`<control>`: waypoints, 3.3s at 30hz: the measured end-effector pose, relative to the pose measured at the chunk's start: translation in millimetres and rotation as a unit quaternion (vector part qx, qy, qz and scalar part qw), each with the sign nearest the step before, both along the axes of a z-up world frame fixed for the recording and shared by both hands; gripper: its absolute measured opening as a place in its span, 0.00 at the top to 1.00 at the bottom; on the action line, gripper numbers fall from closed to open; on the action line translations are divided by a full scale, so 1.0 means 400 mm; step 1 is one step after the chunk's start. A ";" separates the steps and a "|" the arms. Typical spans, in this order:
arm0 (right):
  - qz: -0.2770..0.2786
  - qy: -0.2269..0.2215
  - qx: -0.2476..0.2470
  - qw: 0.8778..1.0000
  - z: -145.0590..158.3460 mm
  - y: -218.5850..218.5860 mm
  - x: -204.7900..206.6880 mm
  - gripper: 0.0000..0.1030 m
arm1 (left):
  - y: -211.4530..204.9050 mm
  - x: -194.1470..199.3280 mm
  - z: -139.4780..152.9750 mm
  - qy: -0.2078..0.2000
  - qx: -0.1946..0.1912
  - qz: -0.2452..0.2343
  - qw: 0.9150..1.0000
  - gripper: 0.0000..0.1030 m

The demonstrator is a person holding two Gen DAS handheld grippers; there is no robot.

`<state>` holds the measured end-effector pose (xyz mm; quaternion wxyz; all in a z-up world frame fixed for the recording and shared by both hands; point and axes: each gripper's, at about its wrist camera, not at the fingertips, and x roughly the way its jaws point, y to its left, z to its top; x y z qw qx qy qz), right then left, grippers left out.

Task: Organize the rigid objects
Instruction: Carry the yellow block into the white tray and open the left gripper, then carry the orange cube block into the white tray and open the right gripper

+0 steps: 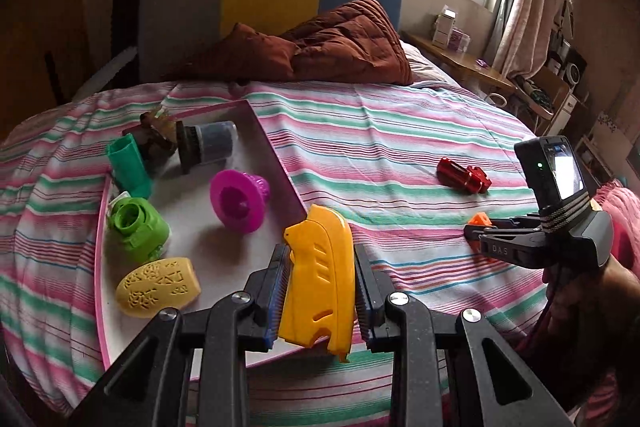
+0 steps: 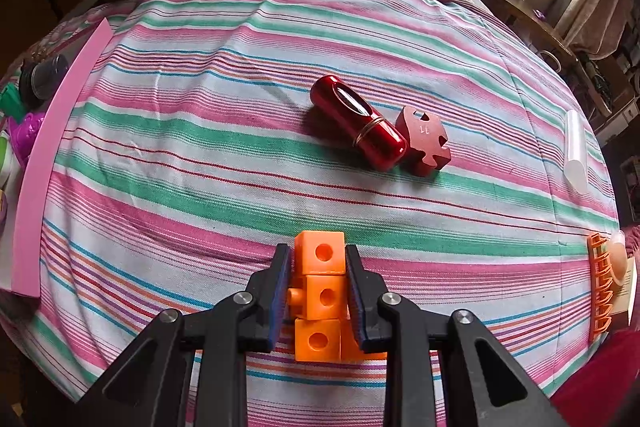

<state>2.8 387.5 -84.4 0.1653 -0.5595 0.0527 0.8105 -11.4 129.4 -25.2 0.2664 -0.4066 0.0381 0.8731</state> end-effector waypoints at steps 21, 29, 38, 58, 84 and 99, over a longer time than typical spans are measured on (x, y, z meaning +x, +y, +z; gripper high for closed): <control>0.006 0.001 0.002 1.000 0.000 -0.003 -0.003 0.74 | -0.292 -0.046 -0.062 -0.048 0.032 0.083 0.995 0.71; 0.008 0.001 0.003 1.000 -0.002 -0.007 -0.007 0.74 | -0.249 -0.075 -0.066 -0.051 0.024 0.050 0.997 0.71; 0.009 0.001 0.004 1.000 -0.003 -0.010 -0.008 0.74 | -0.179 -0.099 -0.065 -0.047 0.017 0.007 0.999 0.70; 0.011 0.001 0.005 1.000 -0.004 -0.013 -0.007 0.74 | -0.061 -0.170 -0.123 -0.087 0.009 0.002 0.996 0.66; 0.163 0.139 -0.076 0.974 0.177 -0.303 -0.091 0.75 | -0.242 -0.069 0.001 0.017 -0.019 0.126 0.992 0.56; 0.295 0.115 -0.075 0.945 0.135 -0.596 -0.307 0.75 | -0.342 -0.069 0.000 0.019 -0.023 0.175 0.984 0.54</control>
